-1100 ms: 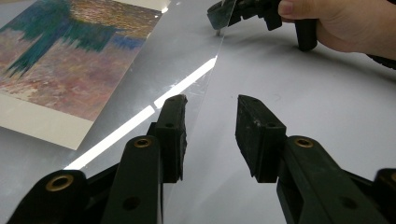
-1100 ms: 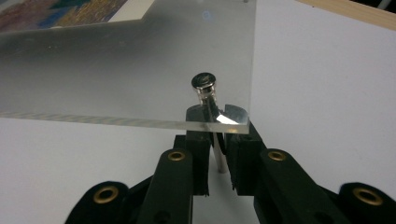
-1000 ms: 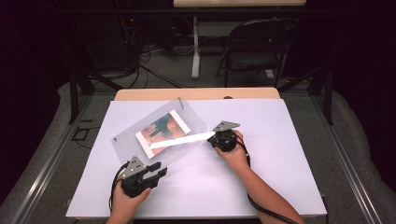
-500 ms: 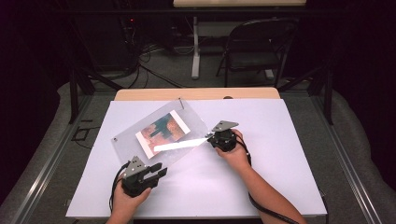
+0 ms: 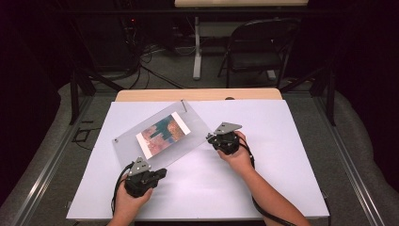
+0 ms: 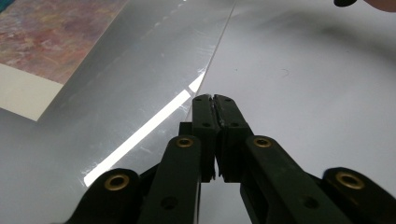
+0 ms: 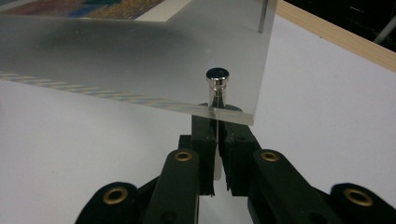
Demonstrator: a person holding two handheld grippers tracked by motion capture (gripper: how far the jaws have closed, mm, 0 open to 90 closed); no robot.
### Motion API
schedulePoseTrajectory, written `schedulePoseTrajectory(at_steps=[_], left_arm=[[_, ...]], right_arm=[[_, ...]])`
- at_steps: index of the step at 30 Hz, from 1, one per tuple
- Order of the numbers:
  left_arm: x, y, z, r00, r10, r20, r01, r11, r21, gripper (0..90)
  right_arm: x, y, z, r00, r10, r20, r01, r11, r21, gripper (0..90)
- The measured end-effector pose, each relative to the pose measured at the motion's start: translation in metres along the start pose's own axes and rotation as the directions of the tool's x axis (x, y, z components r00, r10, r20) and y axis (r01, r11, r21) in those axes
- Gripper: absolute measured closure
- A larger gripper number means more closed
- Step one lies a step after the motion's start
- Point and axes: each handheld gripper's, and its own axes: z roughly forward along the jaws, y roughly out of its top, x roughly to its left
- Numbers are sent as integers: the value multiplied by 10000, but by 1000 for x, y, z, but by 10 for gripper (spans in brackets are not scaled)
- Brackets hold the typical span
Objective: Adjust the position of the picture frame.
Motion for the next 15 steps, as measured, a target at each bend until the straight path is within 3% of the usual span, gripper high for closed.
schedulePoseTrajectory(at_steps=[6, 10, 15], left_arm=[[2, 1, -1, 9993, -193, 325, 189, 9998, 102, 900], [4, 2, -1, 9981, -118, 611, 108, 9998, 157, 900], [2, 4, 2, 9977, 49, 680, -55, 10000, 81, 900]], right_arm=[[5, -2, -5, 9991, -406, -116, 407, 9991, 85, 853], [7, -8, -11, 9982, -520, -312, 523, 9986, 73, 854], [9, -13, -19, 9978, -623, -219, 626, 9979, 150, 856]])
